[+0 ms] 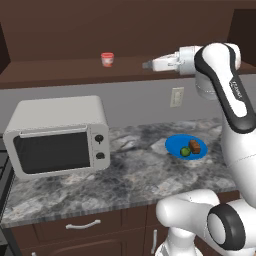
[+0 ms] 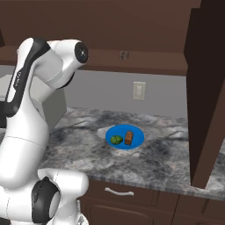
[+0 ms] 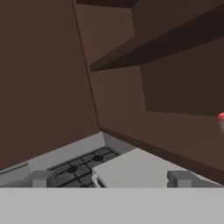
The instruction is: Pick the avocado and bread from the counter and place them on the plate. Then pick the jam from the cabinet and place it next to the plate. Lastly close the cabinet door.
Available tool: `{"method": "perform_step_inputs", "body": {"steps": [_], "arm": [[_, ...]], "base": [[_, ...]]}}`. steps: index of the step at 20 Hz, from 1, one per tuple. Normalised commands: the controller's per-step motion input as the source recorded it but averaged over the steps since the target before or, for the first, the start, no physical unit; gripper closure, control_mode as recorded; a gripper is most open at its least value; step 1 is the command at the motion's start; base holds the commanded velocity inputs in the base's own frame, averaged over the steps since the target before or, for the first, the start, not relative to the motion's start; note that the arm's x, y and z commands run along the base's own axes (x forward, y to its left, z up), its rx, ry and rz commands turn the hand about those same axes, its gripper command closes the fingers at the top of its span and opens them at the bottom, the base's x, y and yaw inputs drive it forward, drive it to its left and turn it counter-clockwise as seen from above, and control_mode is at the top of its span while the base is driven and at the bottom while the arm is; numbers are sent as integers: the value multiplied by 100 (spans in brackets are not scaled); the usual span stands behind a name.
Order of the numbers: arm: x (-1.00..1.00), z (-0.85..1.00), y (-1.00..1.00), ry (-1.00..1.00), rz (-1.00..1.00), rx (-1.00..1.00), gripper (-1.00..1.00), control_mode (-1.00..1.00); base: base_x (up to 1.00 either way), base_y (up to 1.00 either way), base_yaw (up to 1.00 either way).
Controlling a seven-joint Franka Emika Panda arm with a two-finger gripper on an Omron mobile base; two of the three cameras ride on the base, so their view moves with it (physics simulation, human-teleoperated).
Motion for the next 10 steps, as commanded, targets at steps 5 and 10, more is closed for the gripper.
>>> {"method": "perform_step_inputs", "body": {"steps": [5, 10], "arm": [[0, 0, 0, 0, 0, -4, -100, -100], [0, 0, 0, 2, 0, -6, -100, -100]], "base": [[0, 0, 0], [0, 0, 0]]}}
